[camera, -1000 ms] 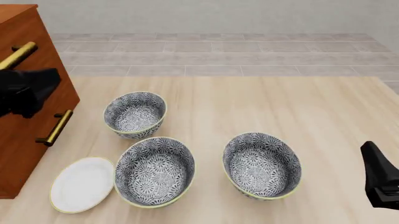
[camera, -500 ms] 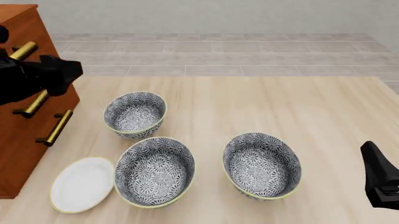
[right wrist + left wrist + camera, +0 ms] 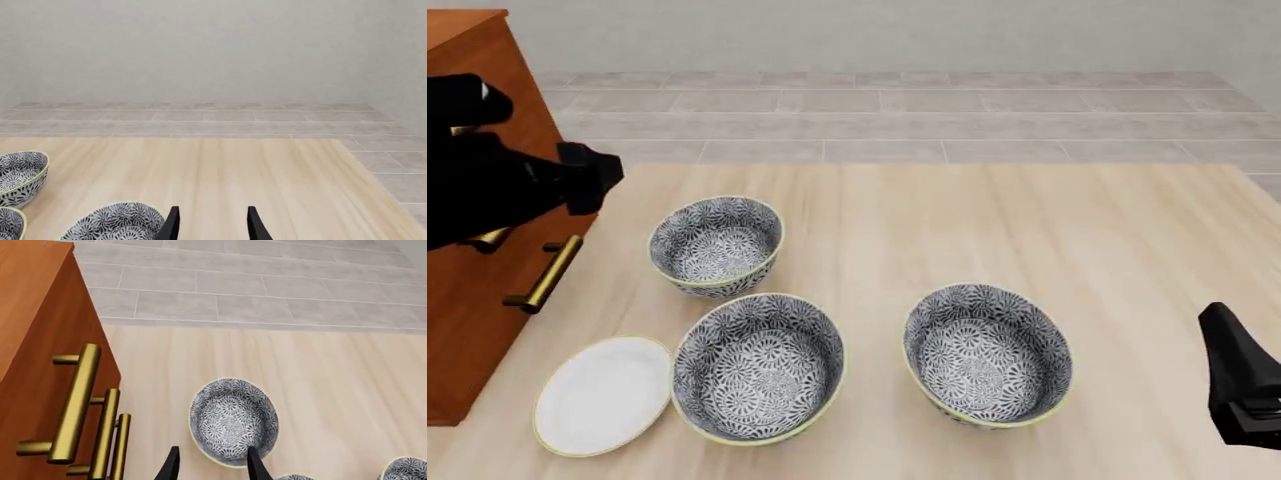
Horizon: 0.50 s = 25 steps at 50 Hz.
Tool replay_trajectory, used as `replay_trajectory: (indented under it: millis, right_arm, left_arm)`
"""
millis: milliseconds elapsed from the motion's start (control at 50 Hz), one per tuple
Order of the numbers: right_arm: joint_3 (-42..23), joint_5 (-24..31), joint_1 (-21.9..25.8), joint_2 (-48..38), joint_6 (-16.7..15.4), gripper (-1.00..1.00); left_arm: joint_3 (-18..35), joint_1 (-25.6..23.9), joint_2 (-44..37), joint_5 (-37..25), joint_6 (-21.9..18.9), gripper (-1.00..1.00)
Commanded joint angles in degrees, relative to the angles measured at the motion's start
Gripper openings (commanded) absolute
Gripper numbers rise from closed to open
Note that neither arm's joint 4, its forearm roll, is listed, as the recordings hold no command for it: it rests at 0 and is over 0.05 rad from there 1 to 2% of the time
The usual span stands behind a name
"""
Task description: Stack the bowl at the front on the bowl in the middle.
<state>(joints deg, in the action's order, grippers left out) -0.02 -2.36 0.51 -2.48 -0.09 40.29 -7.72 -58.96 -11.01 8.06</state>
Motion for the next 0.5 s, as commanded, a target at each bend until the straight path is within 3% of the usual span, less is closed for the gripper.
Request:
replay_trajectory:
  millis: [20,100,160,380,420,500]
  right_arm:
    - [0.00,0.01,0.01,0.01,0.00,1.00]
    - [0.00,0.01,0.00,0.01,0.00,1.00]
    - [0.00,-0.01,0.01,-0.02,0.00,1.00]
    - [0.00,0.02,0.01,0.04,0.01,1.00]
    - [0.00,-0.01,0.01,-0.02,0.00,1.00]
    - [0.00,0.00,0.00,-0.01,0.00,1.00]
  left_arm:
    - [-1.45,1.94,-4.69,4.96,0.38,1.00]
    - [-1.10,1.95,-7.33,6.53,0.52,1.00]
    - [1.55,2.10,-7.96,4.23,0.61,1.00]
    - [0.01,1.73,-13.21,9.26,0.94,1.00]
    - [2.73,1.83,-12.78,5.85,0.94,1.00]
    - [0.24,1.80,-14.61,9.66,0.86,1.00]
